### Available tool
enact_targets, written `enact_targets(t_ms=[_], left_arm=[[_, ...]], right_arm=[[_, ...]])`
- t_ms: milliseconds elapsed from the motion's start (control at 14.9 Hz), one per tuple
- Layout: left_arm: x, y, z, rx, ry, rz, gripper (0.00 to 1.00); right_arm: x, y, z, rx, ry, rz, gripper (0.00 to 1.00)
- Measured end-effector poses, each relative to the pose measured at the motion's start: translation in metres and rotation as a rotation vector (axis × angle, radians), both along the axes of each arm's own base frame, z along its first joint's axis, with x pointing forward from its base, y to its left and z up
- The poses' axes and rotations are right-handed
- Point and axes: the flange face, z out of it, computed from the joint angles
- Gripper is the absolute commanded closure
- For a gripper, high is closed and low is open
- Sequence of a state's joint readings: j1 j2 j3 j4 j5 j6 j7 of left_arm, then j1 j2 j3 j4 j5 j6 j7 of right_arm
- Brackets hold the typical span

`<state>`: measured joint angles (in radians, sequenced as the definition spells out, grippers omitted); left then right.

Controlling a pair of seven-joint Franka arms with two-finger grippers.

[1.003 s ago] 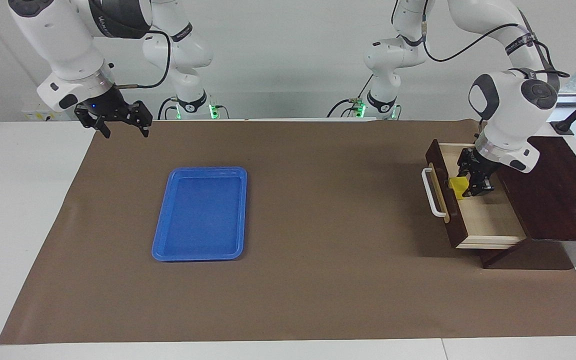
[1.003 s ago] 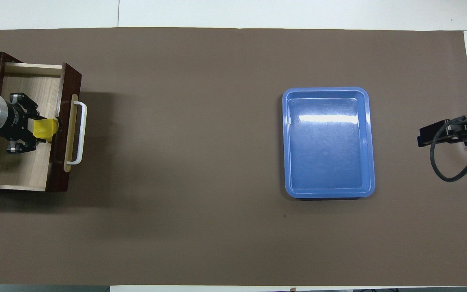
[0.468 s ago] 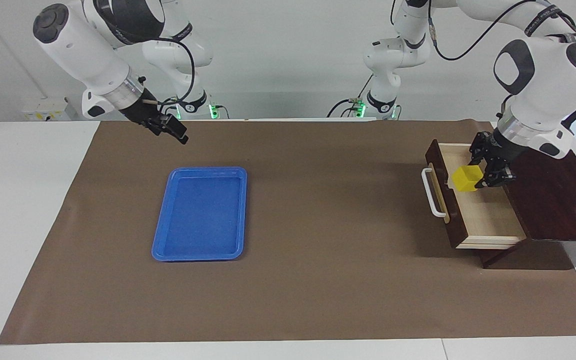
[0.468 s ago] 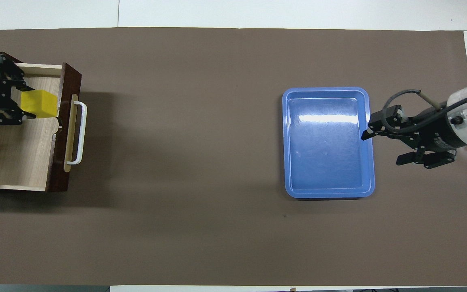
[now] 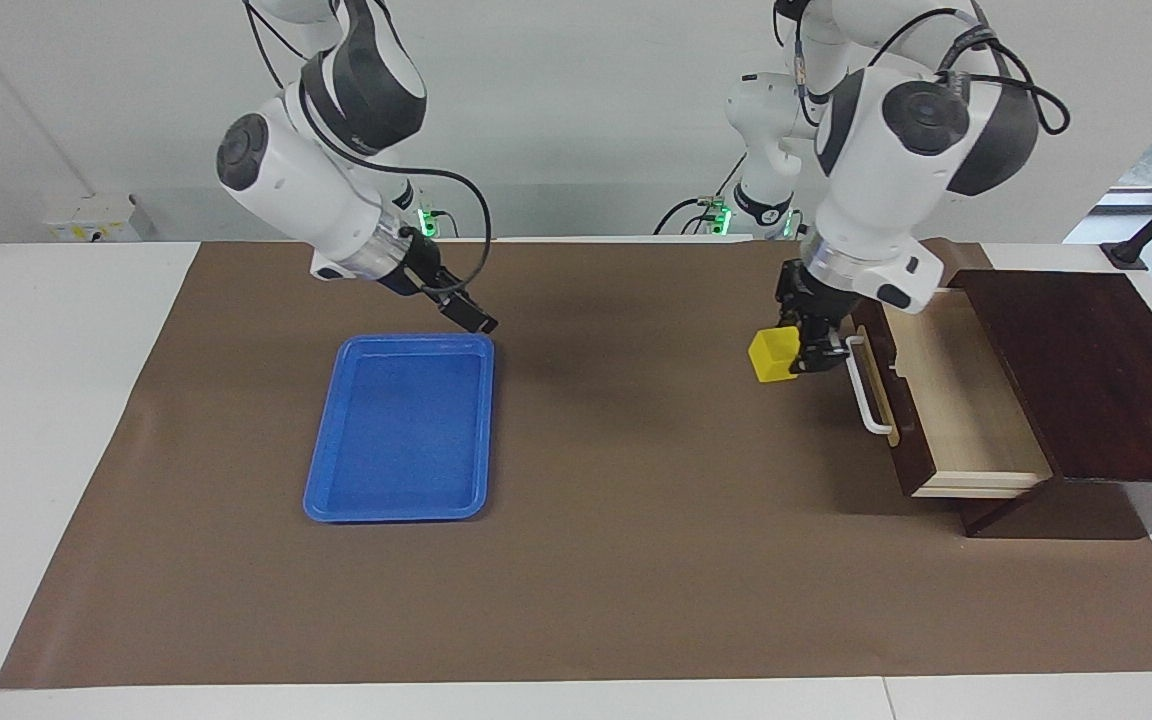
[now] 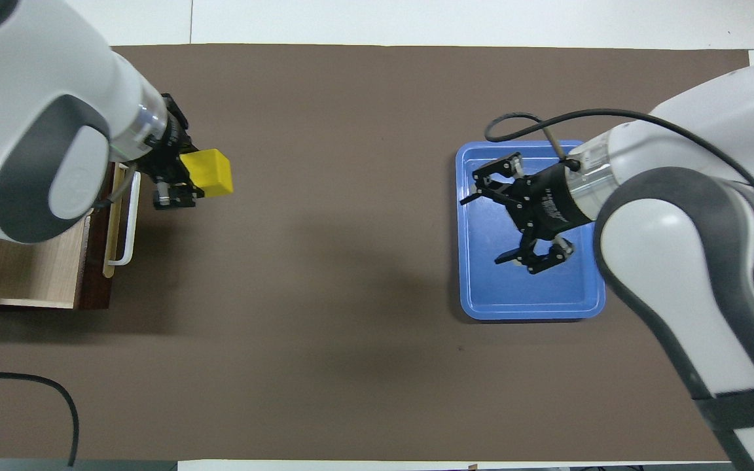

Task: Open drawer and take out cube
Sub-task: 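Lift the cube with the left gripper while the right gripper approaches, then grasp the yellow cube with the right gripper from the left gripper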

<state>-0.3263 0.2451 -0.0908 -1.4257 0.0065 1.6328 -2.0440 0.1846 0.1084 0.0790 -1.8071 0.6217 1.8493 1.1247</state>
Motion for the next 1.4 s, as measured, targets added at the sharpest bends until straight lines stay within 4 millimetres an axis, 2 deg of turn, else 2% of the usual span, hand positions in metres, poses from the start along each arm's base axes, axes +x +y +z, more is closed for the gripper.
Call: enact_targets(t_ms=[134,268,401,602,870,1137,1405], left_arm=[[-0.018,-0.043,-0.004,0.002,-0.002,0.001,1.0],[-0.03,-0.072,-0.013,0.0,-0.008,0.006,1.0],[-0.033,-0.083,-0.021,0.001,-0.008,0.017,1.0],[-0.034,-0.084,-0.031,0.008,0.003,0.018,1.0],[-0.035,-0.087,-0.038,0.007,0.002,0.017,1.0],[-0.041,-0.097,-0.044,0.007,0.0,0.011,1.0],[-0.042,-0.098,-0.048,0.008,0.002,0.012,1.0]], right_arm=[[0.002,0.037,-0.028,0.066,0.03,-0.088,0.0],[-0.001,0.061,-0.052,0.125,0.078,-0.155,0.0],[0.001,0.075,-0.073,0.149,0.126,-0.218,0.0],[0.01,0.103,-0.094,0.141,0.171,-0.287,0.0],[0.016,0.136,-0.087,0.149,0.186,-0.308,0.0],[0.024,0.15,-0.076,0.16,0.201,-0.35,0.0],[0.025,0.159,-0.072,0.165,0.21,-0.358,0.0]])
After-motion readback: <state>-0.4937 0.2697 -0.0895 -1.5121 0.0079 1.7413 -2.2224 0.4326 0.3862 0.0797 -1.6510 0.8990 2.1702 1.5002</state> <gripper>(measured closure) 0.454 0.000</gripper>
